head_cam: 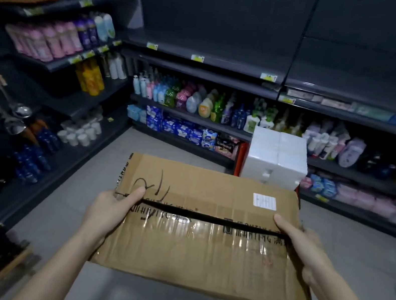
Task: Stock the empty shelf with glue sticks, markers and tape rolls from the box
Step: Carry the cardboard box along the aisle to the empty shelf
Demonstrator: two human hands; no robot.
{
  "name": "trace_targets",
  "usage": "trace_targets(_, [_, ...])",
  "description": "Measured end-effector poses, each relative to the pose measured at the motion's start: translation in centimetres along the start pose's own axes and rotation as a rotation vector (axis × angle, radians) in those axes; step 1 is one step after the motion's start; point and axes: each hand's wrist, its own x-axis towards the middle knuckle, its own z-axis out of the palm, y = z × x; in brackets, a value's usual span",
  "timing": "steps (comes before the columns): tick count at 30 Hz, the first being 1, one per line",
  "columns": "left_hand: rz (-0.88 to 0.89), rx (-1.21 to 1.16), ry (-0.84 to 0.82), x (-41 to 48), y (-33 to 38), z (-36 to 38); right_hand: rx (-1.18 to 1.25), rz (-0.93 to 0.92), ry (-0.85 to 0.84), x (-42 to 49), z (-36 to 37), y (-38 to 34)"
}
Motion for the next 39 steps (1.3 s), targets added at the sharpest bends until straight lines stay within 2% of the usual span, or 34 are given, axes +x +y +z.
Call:
trace_targets(6, [0.03, 0.01, -0.112, 9.6, 4.7, 3.1, 0.052, 0.001, 0.034, 8.0, 1.0, -4.5])
trace_targets(14, [0.071, 0.063, -0.134, 20.4, 13.8, 7.2, 0.155, 0.026, 0.087, 16.4, 1.8, -10.3])
trace_targets(22, [0.191, 0.142, -0.234, 31.9, 21.2, 11.7, 0.248, 0.03, 0.27, 22.0, 2.8, -15.9])
trace_targets(30, [0.352, 0.198, -0.459, 42.9, 28.8, 16.8, 0.296, 0.062, 0.523, 27.1, 5.0, -20.0])
trace_targets(39, [0.455, 0.226, -0.672, 50.8, 34.3, 20.8, 0.357, 0.151, 0.697, 29.6, 7.7, -21.9])
